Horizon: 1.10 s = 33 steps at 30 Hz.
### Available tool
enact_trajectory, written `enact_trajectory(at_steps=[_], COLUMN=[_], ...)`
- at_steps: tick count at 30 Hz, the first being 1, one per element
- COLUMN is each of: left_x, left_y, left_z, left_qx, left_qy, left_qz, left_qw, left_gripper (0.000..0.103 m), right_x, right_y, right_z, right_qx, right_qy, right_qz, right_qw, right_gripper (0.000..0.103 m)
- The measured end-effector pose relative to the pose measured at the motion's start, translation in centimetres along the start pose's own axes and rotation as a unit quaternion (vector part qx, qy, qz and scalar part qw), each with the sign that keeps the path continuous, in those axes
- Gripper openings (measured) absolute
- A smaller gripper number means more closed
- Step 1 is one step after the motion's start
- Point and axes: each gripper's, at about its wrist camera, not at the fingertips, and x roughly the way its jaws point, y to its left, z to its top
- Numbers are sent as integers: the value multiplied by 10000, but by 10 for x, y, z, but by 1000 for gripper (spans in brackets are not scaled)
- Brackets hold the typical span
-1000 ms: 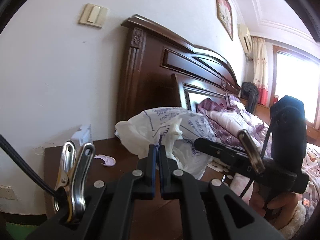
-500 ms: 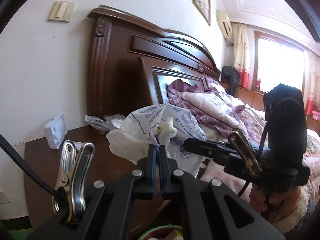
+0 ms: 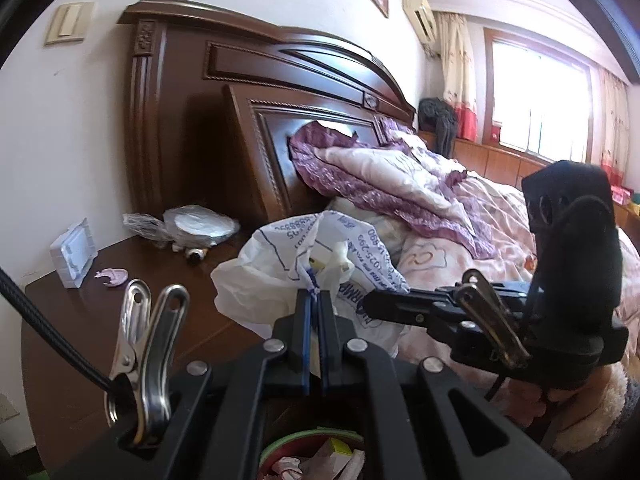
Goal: Collect trash
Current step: 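Lift the printed plastic bag off the nightstand with both grippers, then lower both grippers holding the printed bag down over the red bin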
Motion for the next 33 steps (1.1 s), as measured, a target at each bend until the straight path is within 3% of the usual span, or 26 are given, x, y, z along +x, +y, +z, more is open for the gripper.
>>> enact_trajectory(at_steps=[12, 33], left_x=[24, 44], left_y=[-21, -50], left_z=[-9, -48], left_qx=[160, 334], left_qy=[343, 953], left_qz=[-109, -279], left_qw=[9992, 9945], left_gripper=[3, 3], right_x=[-12, -8], right_y=[-15, -38], right_z=[-13, -55], right_qx=[153, 667], right_qy=[123, 867], right_qz=[-131, -235], right_qw=[9997, 9937], right_gripper=[4, 4])
